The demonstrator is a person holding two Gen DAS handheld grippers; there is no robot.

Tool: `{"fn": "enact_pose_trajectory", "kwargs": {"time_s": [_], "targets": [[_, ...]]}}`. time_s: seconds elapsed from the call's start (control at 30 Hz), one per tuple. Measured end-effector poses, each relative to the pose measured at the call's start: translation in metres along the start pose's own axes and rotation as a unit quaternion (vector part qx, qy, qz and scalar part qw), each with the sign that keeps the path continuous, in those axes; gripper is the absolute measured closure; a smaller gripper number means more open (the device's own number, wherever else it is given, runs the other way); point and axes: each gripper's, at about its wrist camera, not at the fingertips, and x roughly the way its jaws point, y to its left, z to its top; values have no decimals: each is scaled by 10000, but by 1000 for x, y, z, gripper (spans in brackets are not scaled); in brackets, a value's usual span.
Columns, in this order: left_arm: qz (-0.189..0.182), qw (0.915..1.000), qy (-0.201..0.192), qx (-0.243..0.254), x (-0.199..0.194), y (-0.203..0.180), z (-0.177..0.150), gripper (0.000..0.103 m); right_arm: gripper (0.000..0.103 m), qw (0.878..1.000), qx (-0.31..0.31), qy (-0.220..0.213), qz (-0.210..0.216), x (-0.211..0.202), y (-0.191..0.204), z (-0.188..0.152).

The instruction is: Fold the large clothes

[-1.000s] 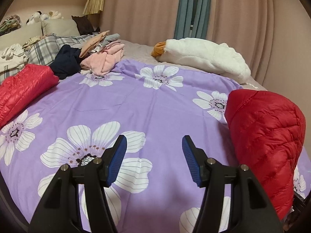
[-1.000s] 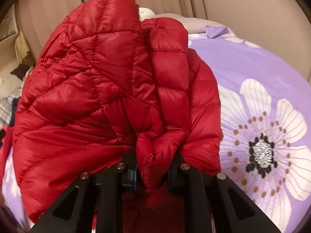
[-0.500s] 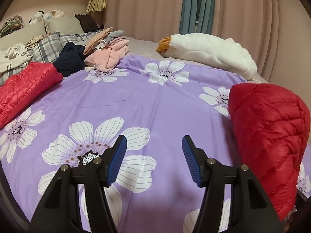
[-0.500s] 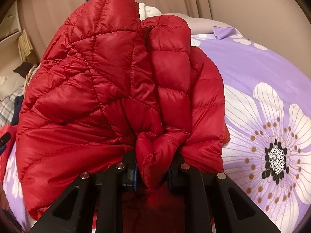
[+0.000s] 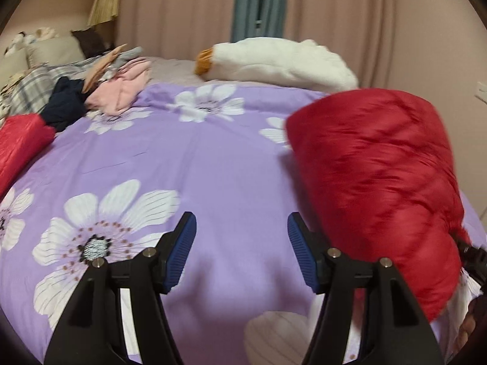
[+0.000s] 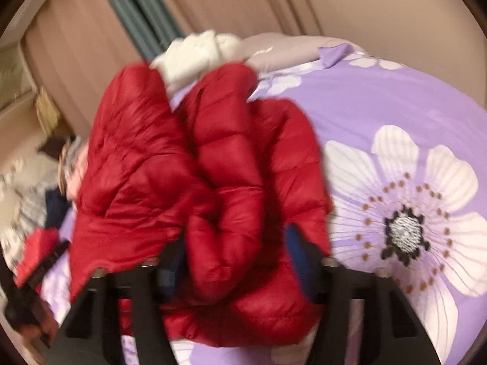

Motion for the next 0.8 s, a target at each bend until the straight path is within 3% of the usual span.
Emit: {"fn": "enact_pose_trajectory", "kwargs": {"time_s": [0.07, 0.17, 0.3, 0.33, 0.4, 0.47, 0.5, 0.53, 0.63, 0.8], "targets": [[-103, 9999, 18, 39, 0, -4, -1, 40, 14, 9999, -31, -47, -135, 0, -1, 2], [-339, 9991, 254, -79, 6, -4, -2, 40, 12, 9987, -245, 106, -441, 6, 2, 2], [-306, 9988, 359, -106, 12, -4, -2, 39, 3, 9973, -245, 367, -589, 20, 2, 3], [-289, 9988, 383, -92, 13, -4, -2, 39, 3, 9970, -29, 654, -424, 30, -5, 3], [-345, 9983, 456, -93, 15, -3, -3, 39, 3, 9903, 812, 1053, 394, 51, -28, 1], [-424, 9975, 547, -148, 18, -2, -4, 39, 24, 9888, 744, 1009, 810, 55, -27, 4], [-461, 9970, 581, -202, 19, -1, -3, 39, 44, 9838, 856, 1108, 1123, 61, -27, 3], [-465, 9970, 578, -227, 19, 1, -2, 39, 50, 9798, 998, 1150, 1296, 66, -25, -1], [-278, 9986, 424, -118, 14, 5, 0, 39, 54, 9826, 750, 1144, 1255, 76, -8, -6], [-19, 9995, 161, -265, -2, 35, 6, 39, 57, 9682, 438, 1576, 1895, 97, 36, -19]]}}
